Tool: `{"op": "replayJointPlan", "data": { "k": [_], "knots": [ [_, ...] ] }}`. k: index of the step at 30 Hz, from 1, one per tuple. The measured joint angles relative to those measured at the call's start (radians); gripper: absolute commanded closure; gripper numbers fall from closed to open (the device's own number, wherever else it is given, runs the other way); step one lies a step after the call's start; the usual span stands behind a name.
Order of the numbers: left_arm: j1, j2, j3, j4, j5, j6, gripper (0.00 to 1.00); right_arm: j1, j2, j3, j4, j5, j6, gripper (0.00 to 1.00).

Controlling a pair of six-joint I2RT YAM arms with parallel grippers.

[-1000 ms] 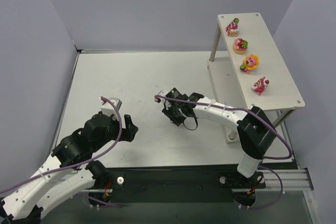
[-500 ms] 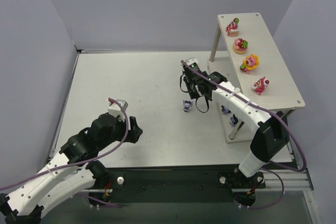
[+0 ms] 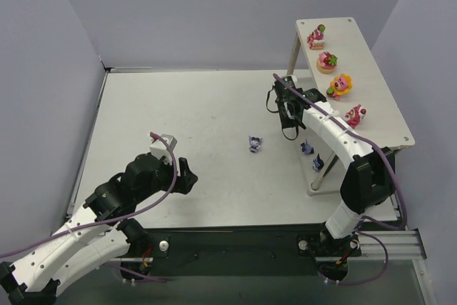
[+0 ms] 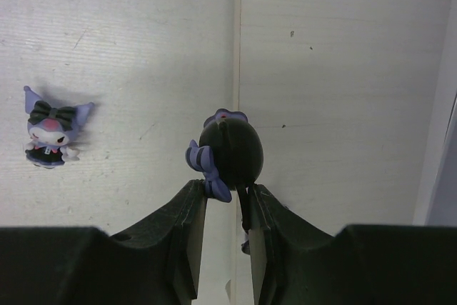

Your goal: Place and organize the plastic toys onto the shelf

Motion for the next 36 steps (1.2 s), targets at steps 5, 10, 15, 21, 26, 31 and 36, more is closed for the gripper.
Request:
{"op": "replayJointPlan", "data": {
  "k": [5,10,15,21,26,31,36],
  "knots": [
    [0.0,-0.008,-0.003,0.001,0.011,-0.002,0.15,-0.015,0.037,0.0,0.0,0.0,-0.002,1.0],
    [0.0,-0.014,-0.013,0.004,0.016,-0.004,0.16,-0.016,0.061,0.0,0.001,0.002,-0.002,1.0],
    [0.0,-0.014,-0.014,0.006,0.02,-0.007,0.16,-0.018,0.067,0.0,0.007,0.017,-0.002,0.99],
    [0.0,-0.014,-0.014,0.006,0.027,-0.014,0.16,-0.038,0.067,-0.018,0.029,0.041,0.002,0.97],
    [0.001,-0.014,-0.015,0.007,0.031,-0.018,0.16,-0.05,0.07,-0.036,0.039,0.065,0.006,0.96],
    [0.002,-0.014,-0.022,0.008,0.032,-0.02,0.16,-0.058,0.081,-0.048,0.056,0.076,0.006,0.95],
    [0.002,-0.014,-0.024,0.008,0.034,-0.02,0.16,-0.08,0.081,-0.062,0.063,0.074,0.006,0.93]
  ]
}}
